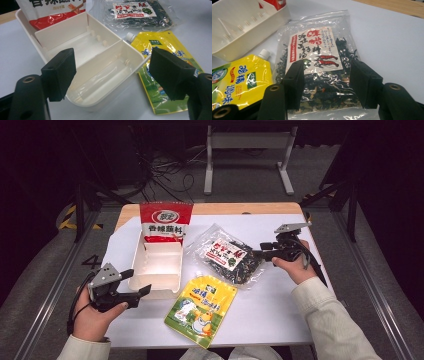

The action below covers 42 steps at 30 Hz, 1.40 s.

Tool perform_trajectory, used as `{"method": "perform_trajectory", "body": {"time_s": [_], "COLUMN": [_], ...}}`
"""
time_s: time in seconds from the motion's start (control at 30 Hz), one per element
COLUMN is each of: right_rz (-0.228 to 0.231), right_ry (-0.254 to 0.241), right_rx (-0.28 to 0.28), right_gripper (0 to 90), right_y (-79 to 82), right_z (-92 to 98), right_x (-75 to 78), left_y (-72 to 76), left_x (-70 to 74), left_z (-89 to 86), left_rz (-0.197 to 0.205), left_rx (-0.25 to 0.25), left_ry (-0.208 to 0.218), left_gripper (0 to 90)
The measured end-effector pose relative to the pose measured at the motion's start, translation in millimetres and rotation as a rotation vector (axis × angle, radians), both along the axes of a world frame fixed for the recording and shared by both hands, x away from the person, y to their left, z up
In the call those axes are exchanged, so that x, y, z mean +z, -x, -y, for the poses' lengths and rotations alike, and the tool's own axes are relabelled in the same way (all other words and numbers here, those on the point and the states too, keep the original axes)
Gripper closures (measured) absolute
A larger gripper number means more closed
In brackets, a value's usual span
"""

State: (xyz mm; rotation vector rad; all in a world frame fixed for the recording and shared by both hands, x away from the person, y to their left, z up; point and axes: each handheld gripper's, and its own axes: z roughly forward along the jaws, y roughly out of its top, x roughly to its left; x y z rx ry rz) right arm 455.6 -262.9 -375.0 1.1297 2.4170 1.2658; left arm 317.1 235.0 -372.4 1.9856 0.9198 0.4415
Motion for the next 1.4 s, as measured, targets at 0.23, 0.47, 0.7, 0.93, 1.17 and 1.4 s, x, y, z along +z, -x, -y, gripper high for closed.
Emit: {"method": "perform_trajectory", "body": {"time_s": [0.23, 0.47, 0.7, 0.93, 1.17, 1.4], "right_rz": [-0.041, -0.069, -0.105, -0.144, -0.186, -0.217], "right_ry": [0.001, 0.011, 0.005, 0.02, 0.029, 0.019], "right_rx": [-0.025, -0.061, -0.093, -0.101, -0.102, -0.101], "right_gripper": [43.0, 41.4, 41.4, 39.4, 34.6, 31.0], "right_y": [-17.1, -33.7, -48.5, -58.5, -64.2, -66.2], "right_z": [-1.6, 0.4, 1.3, -6.3, -11.2, -11.3], "right_x": [-10.8, -26.9, -39.3, -48.5, -57.2, -60.0], "left_y": [2.8, 1.7, -1.0, -5.3, -7.3, -6.8], "left_x": [-2.7, -4.2, -5.7, -8.2, -10.2, -10.7], "left_z": [-5.8, -5.5, -3.1, -2.8, -1.4, -2.1], "left_rz": [-0.006, -0.009, -0.009, -0.017, -0.025, -0.026], "left_rx": [0.012, 0.003, -0.008, -0.012, -0.018, -0.014], "left_ry": [0.002, -0.001, 0.006, 0.0, -0.009, -0.01], "left_gripper": [20.5, 20.2, 20.1, 20.1, 20.1, 20.1]}}
